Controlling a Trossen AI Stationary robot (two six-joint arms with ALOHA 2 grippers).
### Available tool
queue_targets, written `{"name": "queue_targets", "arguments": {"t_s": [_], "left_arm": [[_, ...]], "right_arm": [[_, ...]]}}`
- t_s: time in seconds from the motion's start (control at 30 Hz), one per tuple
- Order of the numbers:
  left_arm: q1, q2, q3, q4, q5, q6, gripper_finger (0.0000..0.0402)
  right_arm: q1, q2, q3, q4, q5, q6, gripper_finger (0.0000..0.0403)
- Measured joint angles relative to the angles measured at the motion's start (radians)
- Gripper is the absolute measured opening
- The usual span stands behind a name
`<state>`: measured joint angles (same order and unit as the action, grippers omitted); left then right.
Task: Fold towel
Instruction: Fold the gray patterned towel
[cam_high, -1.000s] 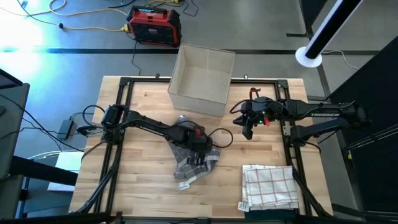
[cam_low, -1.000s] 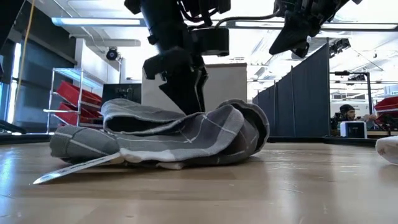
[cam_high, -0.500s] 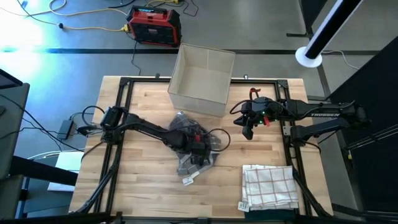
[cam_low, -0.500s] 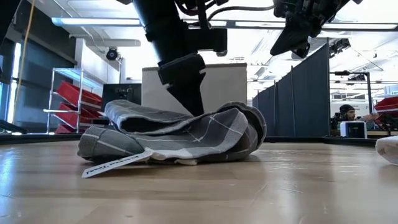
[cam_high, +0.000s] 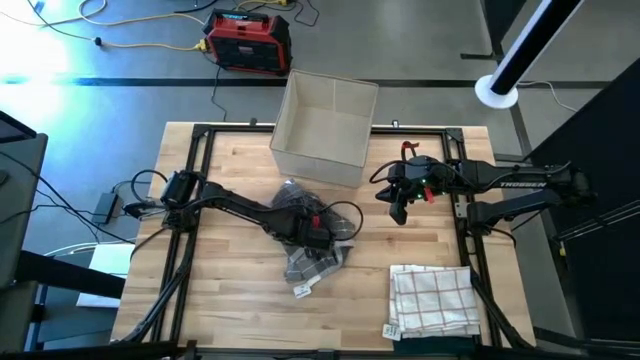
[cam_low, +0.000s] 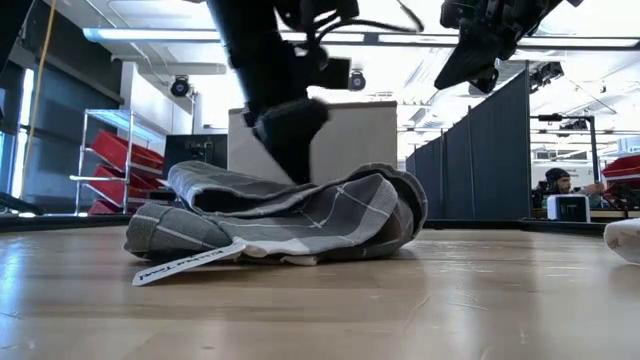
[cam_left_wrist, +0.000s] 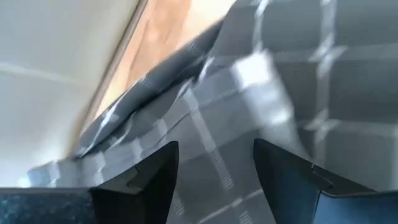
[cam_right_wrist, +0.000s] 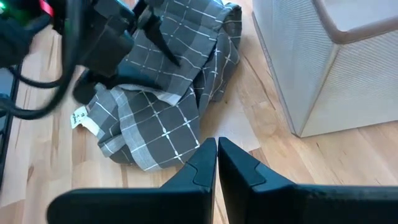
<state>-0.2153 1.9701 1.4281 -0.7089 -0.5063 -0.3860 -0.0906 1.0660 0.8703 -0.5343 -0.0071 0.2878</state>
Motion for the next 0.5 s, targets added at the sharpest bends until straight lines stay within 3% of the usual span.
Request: {"name": "queue_targets", "arguments": {"t_s": [0.17, 0.5], "left_arm": [[0.003, 0.004, 0.0, 0.106, 0.137, 0.132, 0.02], [0.027, 0.006, -0.06, 0.094, 0.001, 0.16, 0.02]], "right_arm": [[0.0, 0.0, 0.0, 0.0, 0.005, 0.0, 0.0002], [0.0, 0.0, 0.0, -0.001, 0.008, -0.005, 0.0002]]}}
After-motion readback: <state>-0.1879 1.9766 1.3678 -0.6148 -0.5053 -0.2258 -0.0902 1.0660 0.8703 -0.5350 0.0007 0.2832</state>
